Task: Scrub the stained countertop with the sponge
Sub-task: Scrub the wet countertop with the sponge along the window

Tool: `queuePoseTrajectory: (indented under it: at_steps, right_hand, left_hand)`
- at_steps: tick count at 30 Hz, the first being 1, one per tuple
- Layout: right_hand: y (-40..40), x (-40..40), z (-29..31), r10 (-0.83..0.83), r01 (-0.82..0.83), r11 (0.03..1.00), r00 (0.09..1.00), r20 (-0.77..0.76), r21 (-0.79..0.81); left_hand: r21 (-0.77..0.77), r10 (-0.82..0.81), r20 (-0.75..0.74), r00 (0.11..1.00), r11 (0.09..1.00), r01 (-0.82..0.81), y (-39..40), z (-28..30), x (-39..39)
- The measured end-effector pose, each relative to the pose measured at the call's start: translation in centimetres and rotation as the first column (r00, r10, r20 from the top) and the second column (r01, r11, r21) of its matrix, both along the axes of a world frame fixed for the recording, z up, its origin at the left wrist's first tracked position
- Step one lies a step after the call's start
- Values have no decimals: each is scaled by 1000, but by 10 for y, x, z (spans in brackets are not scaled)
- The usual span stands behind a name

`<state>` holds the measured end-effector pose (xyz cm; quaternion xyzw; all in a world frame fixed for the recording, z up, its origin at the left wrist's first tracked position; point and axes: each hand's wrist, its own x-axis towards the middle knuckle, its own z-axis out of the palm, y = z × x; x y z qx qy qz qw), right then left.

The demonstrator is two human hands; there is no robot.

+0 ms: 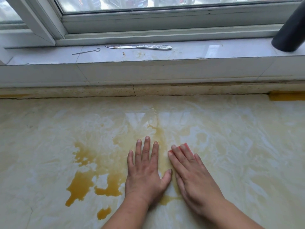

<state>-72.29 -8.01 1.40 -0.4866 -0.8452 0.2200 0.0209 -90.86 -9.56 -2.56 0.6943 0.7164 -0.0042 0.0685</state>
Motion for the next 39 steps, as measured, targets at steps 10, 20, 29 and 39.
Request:
queuePoseTrajectory:
  at_steps: [10, 20, 29, 39]
  right_hand:
    - [81, -29, 5, -167, 166, 985, 986, 0, -51]
    - [38, -10, 8, -155, 156, 985, 988, 17, -68]
    - [10, 1, 10, -190, 190, 980, 982, 10, -52]
    - [129, -7, 5, -250, 251, 968, 967, 37, -17]
  left_hand:
    - [-176, 23, 17, 1000, 984, -20, 4, 17, 1]
    - [-215, 29, 12, 1000, 976, -25, 4, 25, 3]
    - [-218, 38, 2, 999, 975, -36, 1, 26, 4]
    - [-187, 39, 20, 999, 982, -35, 2, 22, 3]
